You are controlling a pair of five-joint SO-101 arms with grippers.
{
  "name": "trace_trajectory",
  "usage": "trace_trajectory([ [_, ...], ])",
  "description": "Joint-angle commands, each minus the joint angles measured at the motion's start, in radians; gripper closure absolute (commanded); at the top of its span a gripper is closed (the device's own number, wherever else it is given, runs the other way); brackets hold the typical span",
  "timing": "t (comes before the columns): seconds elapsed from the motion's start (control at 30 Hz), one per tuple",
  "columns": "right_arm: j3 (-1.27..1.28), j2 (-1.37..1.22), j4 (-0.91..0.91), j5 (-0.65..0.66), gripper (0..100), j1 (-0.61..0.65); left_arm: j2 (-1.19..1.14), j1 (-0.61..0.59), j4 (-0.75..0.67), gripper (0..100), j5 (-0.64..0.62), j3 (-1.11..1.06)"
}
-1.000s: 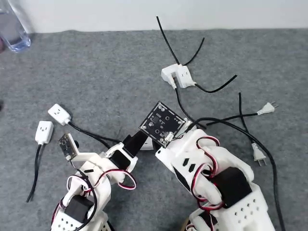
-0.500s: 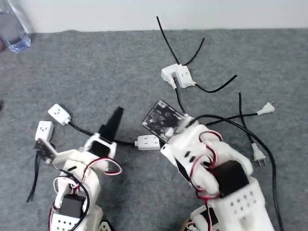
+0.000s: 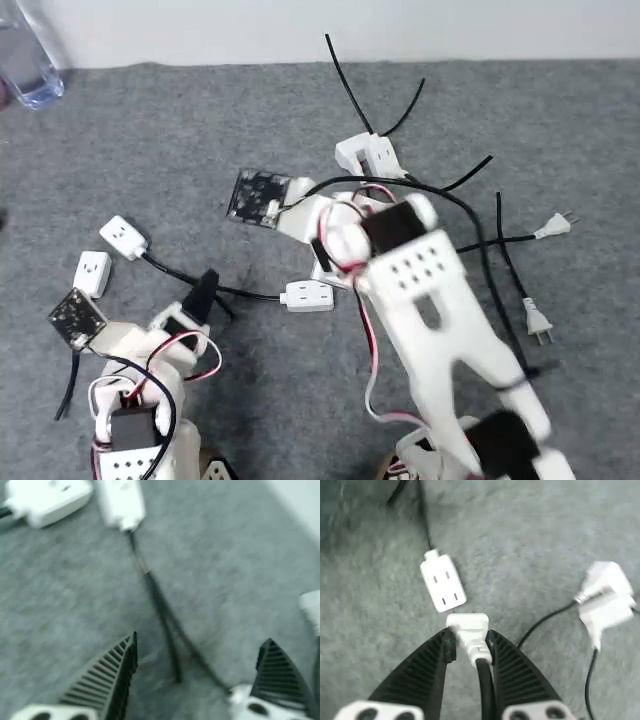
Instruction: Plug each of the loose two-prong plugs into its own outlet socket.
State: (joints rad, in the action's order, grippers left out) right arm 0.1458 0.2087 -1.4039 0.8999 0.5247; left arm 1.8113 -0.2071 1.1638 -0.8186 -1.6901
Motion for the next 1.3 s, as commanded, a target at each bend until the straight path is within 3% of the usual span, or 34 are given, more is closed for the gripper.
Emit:
trace_trajectory([
  [0.0,-0.06,-0.09,-0.007,0.126,99.1,0.01,0.008,-0.006,0.02,64,0.037,0.007],
  [0.2,-0.061,-0.188,-0.054,0.333,99.1,0.012,0.008,-0.002,-0.006,64,0.038,0.007],
  [0.33,-0.081,-0.193,-0.054,0.394,99.1,0.012,0.008,0.0,-0.006,64,0.038,0.007],
  [1.27,-0.092,-0.315,0.104,0.364,99.1,0.001,0.008,0.0,-0.006,64,0.038,0.007],
])
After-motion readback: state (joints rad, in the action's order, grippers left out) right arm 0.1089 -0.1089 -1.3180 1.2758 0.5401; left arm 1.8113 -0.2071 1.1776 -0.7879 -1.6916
